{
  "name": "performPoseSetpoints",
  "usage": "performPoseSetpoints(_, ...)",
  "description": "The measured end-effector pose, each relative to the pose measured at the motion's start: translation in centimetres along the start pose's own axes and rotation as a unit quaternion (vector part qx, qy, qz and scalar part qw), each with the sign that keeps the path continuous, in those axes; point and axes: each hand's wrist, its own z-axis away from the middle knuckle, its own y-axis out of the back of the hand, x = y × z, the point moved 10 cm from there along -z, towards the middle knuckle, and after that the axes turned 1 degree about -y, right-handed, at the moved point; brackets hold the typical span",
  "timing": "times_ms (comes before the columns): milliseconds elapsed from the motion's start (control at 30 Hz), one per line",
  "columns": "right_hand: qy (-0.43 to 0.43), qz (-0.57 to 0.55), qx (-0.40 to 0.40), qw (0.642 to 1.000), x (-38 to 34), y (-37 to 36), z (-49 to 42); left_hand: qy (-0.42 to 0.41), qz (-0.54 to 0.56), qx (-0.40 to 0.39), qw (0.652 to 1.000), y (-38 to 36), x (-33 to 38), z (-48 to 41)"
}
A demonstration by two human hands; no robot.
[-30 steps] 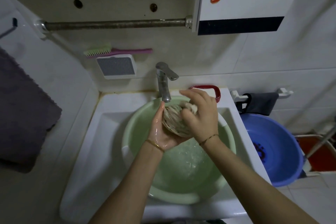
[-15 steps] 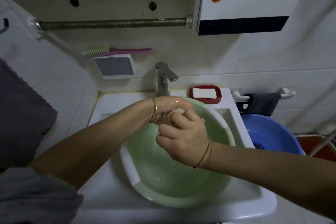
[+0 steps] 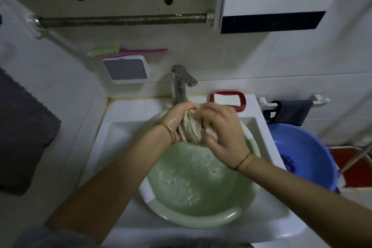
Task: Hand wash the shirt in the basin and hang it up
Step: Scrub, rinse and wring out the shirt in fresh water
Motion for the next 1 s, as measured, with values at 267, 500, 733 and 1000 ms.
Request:
performPoseSetpoints(267, -0.623, -0.516, -0.08, 0.582, 8.4, -6.3, 9.9, -0.362, -0.271, 0.178, 0.874, -0.5, 6.5, 6.6)
performPoseSetpoints(500, -0.524, -0.717, -0.094, 0.45, 4.6, -7.6, 5.8, -0.528, -0.402, 0.048, 0.746, -6.1, 5.5, 10.8)
performPoseSetpoints(733, -0.453, -0.591, 0.113, 0.657, 6.7, -4.5, 3.7, -0.411, -0.138, 0.105, 0.895, -1.6, 4.2, 8.9)
performPoseSetpoints(1000, -0.256, -0.133, 0.087, 0.953, 1.4, 1.1, -0.7, -0.094, 0.161, -0.026, 0.982, -2.2, 0.0, 6.2)
